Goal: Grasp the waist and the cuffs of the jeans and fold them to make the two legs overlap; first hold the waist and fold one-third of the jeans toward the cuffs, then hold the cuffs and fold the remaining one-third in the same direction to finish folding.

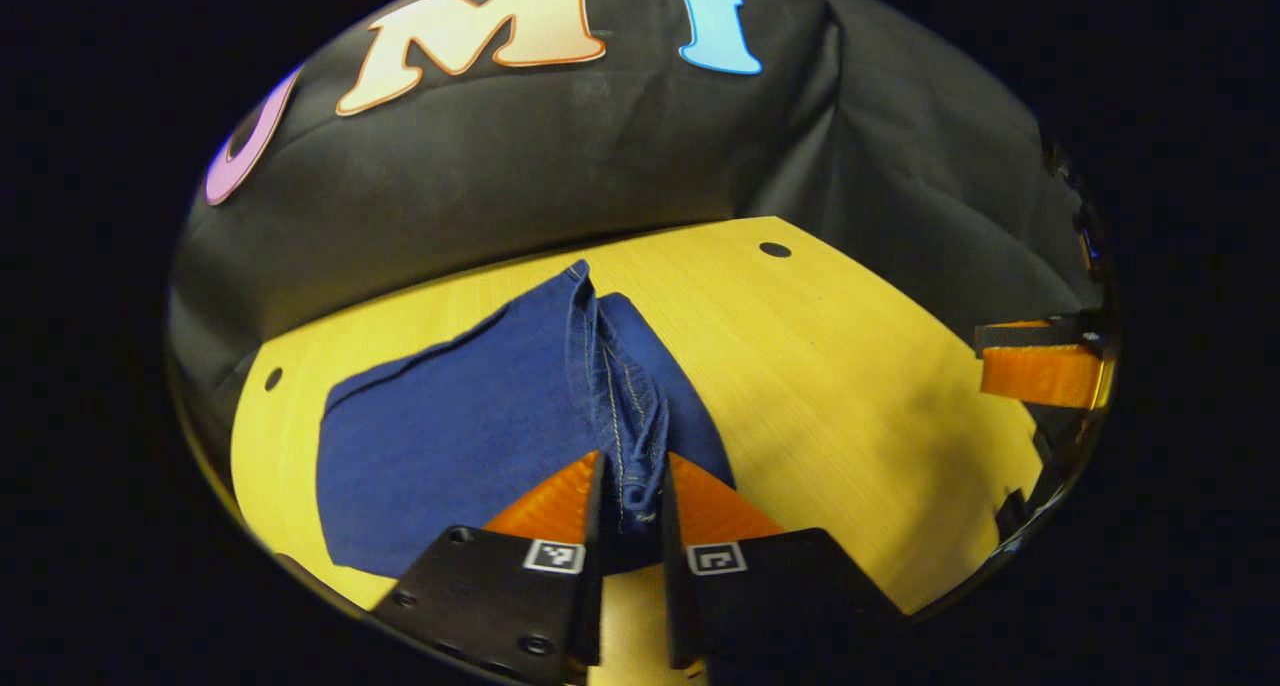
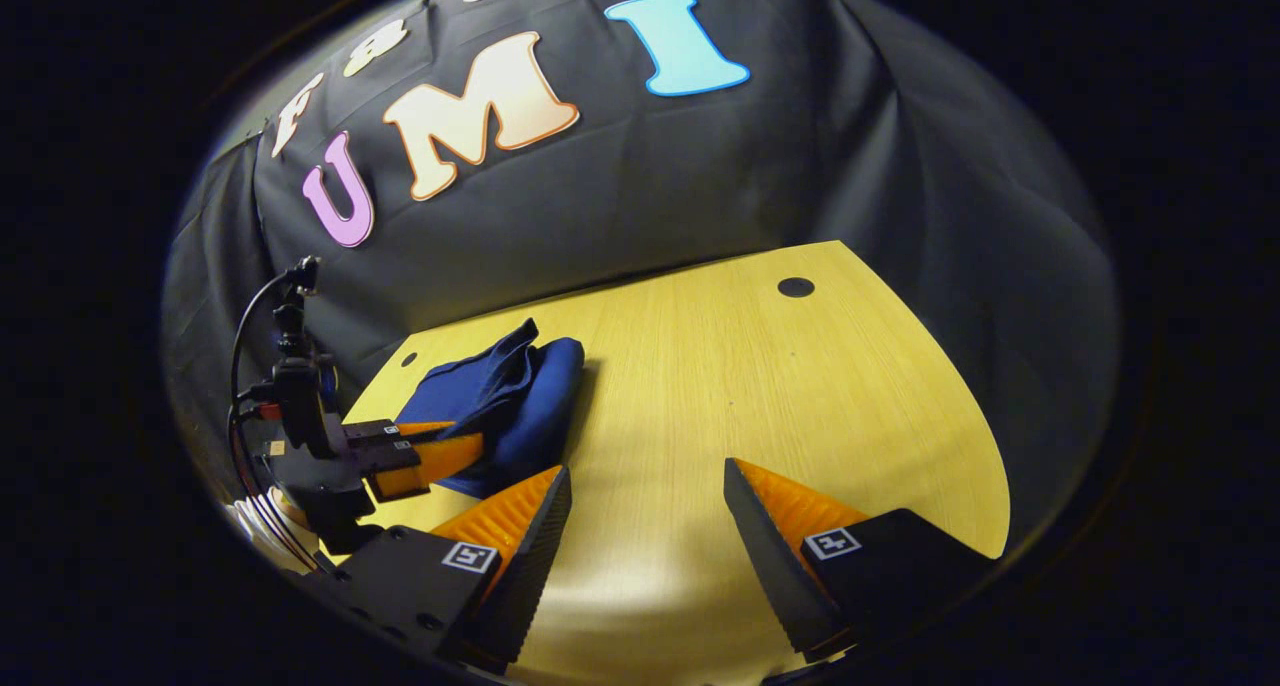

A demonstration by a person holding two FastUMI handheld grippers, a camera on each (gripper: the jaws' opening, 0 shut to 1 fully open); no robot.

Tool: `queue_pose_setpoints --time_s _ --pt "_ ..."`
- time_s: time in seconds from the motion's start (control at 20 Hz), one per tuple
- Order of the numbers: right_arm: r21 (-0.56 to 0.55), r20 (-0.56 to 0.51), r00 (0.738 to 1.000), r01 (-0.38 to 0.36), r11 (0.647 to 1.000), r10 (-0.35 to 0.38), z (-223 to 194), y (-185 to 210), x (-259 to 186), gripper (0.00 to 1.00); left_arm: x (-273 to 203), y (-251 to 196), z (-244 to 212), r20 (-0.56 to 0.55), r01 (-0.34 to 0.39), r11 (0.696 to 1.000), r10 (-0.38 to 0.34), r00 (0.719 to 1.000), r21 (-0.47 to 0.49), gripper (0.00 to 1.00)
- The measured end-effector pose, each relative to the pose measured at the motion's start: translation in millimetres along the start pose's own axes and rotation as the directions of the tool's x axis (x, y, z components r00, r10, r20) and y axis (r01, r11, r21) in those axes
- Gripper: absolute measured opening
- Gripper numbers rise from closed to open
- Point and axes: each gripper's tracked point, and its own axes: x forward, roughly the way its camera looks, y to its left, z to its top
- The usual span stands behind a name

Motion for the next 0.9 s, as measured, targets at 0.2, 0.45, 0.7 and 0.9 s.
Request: queue_pose_setpoints --time_s 0.2,0.45,0.7,0.9 --pt "-0.009 0.024 0.999 -0.031 0.999 0.031 1.3 28.9 -4.7 0.95 -45.8 8.3 6.9 0.069 -0.036 0.994 0.043 0.997 -0.106 0.94" --pt "-0.021 0.074 0.994 -0.083 0.996 0.084 -3.3 95.0 -10.4 0.95 -115.9 62.8 5.5 0.140 -0.102 0.970 0.135 0.981 -0.220 0.92" --pt "0.030 0.140 0.986 -0.100 0.995 0.095 -4.6 156.9 -27.4 0.98 -160.2 112.5 -9.7 0.148 -0.154 0.962 0.190 0.971 -0.223 0.92" --pt "0.064 0.169 0.984 -0.066 0.996 0.054 -8.7 174.6 -35.0 0.98 -174.2 124.3 -22.4 0.148 -0.128 0.973 0.157 0.976 -0.190 0.93"
